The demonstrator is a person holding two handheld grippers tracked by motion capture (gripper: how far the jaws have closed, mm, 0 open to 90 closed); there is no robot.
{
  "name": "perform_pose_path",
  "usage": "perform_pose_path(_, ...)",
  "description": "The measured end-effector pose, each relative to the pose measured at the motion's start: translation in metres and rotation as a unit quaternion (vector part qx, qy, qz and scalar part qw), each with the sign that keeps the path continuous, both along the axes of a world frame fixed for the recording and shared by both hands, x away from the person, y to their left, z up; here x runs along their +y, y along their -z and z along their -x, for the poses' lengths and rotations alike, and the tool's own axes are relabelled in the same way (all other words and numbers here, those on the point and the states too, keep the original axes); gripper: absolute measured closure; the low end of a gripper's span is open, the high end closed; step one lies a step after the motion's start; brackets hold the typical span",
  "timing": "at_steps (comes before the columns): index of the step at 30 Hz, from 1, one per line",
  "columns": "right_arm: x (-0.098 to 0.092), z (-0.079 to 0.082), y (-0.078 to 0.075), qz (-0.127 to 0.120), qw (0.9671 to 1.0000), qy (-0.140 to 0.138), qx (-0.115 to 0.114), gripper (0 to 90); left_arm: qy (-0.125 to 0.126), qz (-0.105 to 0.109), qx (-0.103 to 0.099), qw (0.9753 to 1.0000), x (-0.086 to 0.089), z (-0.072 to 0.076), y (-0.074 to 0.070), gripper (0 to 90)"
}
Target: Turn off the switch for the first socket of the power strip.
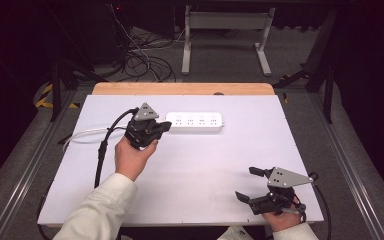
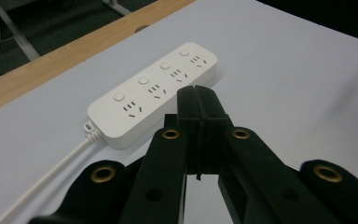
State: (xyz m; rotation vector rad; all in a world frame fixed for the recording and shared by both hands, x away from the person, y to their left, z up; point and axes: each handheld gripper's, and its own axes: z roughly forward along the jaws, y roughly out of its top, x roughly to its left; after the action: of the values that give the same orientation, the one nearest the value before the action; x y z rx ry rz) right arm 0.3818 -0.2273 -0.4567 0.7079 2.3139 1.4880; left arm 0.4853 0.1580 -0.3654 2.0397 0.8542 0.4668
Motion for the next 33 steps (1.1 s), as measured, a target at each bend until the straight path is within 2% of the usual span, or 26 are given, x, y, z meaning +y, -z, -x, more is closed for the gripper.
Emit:
perform_pose_path(1,0.0,0.0,0.0,0.0,1.0,0.0,0.0,9.1,0.0,0.0,0.0,1.0,0.0,0.0,0.0,89.9)
perform_pose_path(2,0.0,0.0,0.0,0.0,1.0,-0.001,0.001,9.1,-0.003,0.0,0.009,1.0,-0.004,-0.005,0.0,89.9)
perform_pose_path(8,0.0,0.0,0.0,-0.002,1.0,-0.004,0.002,9.1,-0.01,0.0,0.018,0.9998,-0.011,-0.023,0.0,89.9)
perform_pose_path(14,0.001,0.0,0.0,-0.001,1.0,-0.008,0.001,9.1,-0.011,0.015,0.028,0.9994,-0.016,-0.039,0.003,89.9)
perform_pose_path(21,0.001,-0.001,0.001,-0.003,1.0,-0.008,0.004,9.1,-0.017,0.0,0.027,0.9995,-0.026,-0.057,0.011,89.9)
perform_pose_path(24,0.0,-0.001,0.002,-0.004,0.9999,-0.008,0.006,9.1,-0.027,-0.004,0.034,0.9991,-0.032,-0.073,0.02,90.0)
perform_pose_path(26,0.0,-0.001,0.002,-0.006,0.9999,-0.007,0.007,9.1,-0.03,0.003,0.04,0.9987,-0.034,-0.082,0.025,90.0)
perform_pose_path(28,0.0,-0.001,0.002,-0.006,0.9999,-0.006,0.008,9.1,-0.035,0.022,0.046,0.9981,-0.035,-0.091,0.03,90.0)
perform_pose_path(29,-0.001,-0.002,0.002,-0.006,0.9999,-0.006,0.008,9.1,-0.035,0.022,0.046,0.9981,-0.035,-0.091,0.03,90.0)
perform_pose_path(30,-0.001,-0.002,0.003,-0.006,0.9999,-0.006,0.008,9.1,-0.043,0.037,0.046,0.9973,-0.035,-0.098,0.035,90.0)
perform_pose_path(33,-0.001,-0.002,0.003,-0.007,0.9999,-0.006,0.009,9.1,-0.06,0.04,0.042,0.9965,-0.034,-0.107,0.044,90.0)
